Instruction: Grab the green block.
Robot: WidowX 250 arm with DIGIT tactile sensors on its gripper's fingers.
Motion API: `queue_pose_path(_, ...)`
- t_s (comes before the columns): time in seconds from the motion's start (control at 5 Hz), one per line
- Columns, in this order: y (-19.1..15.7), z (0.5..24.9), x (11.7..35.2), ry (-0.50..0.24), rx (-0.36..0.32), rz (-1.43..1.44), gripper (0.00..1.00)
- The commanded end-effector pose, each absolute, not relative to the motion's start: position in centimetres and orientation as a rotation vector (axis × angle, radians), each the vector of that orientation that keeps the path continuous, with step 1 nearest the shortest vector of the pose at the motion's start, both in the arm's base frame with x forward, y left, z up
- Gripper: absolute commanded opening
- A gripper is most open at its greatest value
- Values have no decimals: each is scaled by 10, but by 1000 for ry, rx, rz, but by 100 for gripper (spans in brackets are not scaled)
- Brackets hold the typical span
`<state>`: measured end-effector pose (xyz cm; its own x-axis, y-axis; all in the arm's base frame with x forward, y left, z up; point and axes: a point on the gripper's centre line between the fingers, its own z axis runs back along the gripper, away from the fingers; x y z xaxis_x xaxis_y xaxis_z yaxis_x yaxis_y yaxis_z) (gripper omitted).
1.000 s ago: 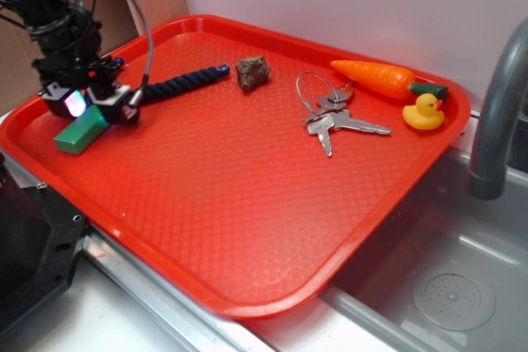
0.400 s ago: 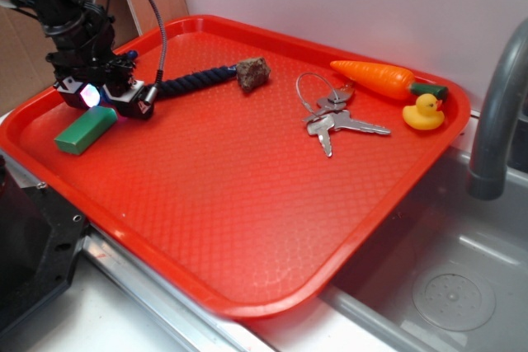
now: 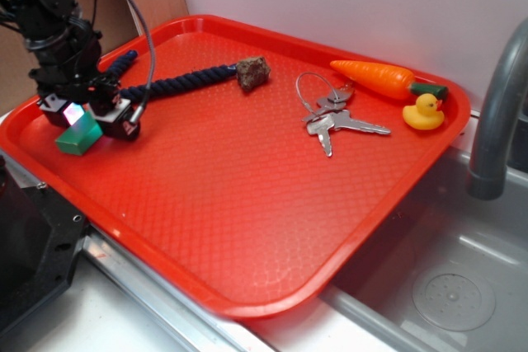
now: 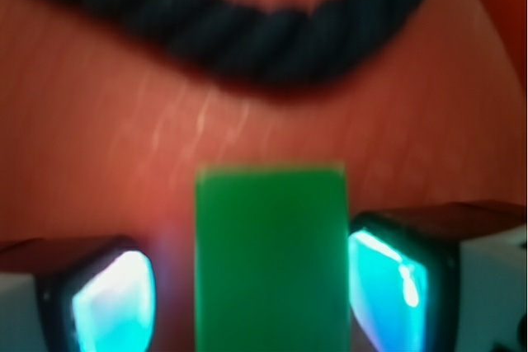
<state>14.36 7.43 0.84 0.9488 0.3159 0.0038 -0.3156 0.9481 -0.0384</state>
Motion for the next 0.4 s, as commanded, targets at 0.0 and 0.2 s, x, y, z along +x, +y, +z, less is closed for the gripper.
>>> queue_pose_path(0.0,74,3,131,55,-63,334,0)
queue_pose_path(0.2,77,11,132,61,-45,325,0)
